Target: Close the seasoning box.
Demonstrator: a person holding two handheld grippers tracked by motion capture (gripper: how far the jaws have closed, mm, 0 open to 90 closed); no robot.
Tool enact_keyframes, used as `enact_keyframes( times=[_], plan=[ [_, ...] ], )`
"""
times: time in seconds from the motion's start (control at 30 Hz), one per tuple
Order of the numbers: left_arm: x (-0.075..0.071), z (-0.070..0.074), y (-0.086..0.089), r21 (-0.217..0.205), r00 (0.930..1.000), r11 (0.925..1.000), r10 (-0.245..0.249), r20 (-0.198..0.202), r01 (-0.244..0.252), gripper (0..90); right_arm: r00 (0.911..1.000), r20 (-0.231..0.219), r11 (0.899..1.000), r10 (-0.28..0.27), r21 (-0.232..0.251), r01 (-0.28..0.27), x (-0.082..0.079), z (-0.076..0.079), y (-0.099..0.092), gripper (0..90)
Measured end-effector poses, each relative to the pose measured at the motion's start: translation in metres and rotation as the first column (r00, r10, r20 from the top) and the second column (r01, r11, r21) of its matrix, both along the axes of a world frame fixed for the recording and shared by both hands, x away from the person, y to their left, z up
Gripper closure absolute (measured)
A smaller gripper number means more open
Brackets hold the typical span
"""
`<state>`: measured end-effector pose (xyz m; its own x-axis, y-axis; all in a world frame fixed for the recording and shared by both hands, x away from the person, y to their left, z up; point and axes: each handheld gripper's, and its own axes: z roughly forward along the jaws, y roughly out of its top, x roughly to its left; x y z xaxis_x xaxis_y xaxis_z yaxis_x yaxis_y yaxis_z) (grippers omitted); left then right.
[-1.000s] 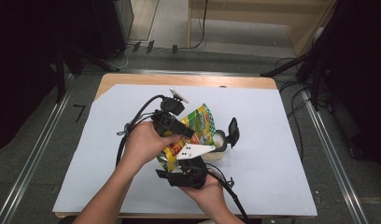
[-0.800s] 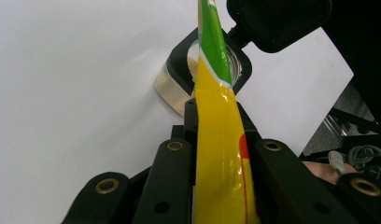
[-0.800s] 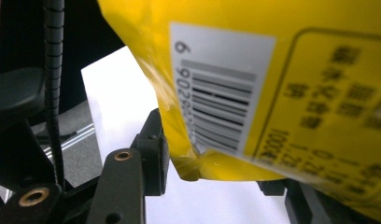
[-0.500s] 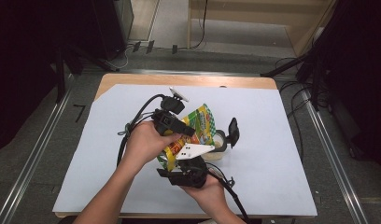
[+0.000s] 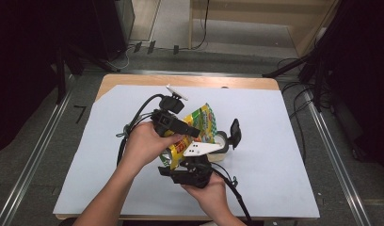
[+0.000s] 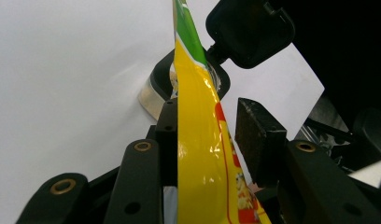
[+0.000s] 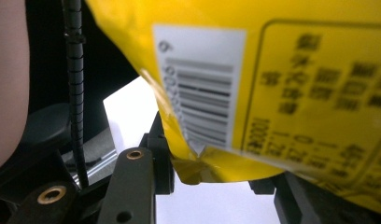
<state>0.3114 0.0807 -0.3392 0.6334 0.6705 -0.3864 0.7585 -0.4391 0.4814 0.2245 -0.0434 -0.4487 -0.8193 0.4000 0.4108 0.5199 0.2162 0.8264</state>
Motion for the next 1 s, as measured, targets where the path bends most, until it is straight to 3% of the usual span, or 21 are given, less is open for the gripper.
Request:
enact_keyframes(
  times=[0.1,0.2,0.37,0.63,0.83,1.0],
  plan=[
    [-0.001,0.000,-0.003,0.050,0.9998,0.9986,-0.013,0.015,0.013,75.9,0.9999,0.013,1.000,0.003,-0.021,-0.003,-0.002,-0.001,0.002,62.4],
    [-0.002,0.000,-0.003,0.066,0.9995,0.9976,-0.022,0.022,0.020,80.6,0.9997,0.023,0.999,0.001,-0.042,-0.001,-0.004,-0.001,0.004,62.4],
    [0.002,-0.001,-0.001,0.049,0.9999,0.9988,-0.010,-0.004,0.010,82.9,0.9991,0.040,0.999,0.016,-0.048,-0.014,-0.004,0.000,0.005,61.7],
    [0.012,-0.002,0.002,0.028,0.9983,0.9996,-0.003,-0.058,0.004,84.2,0.9924,0.119,0.994,0.033,-0.109,-0.020,-0.008,0.005,0.007,60.9],
    [0.020,-0.001,-0.001,0.028,0.9966,0.9995,-0.015,-0.080,0.017,83.7,0.9943,0.106,0.996,0.010,-0.092,0.000,-0.006,0.008,0.006,61.8],
    [0.021,0.000,0.000,-0.002,0.9970,1.0000,-0.007,-0.077,0.007,80.9,0.9958,0.091,0.998,-0.001,-0.066,0.007,-0.005,0.008,0.006,62.3]
  ],
)
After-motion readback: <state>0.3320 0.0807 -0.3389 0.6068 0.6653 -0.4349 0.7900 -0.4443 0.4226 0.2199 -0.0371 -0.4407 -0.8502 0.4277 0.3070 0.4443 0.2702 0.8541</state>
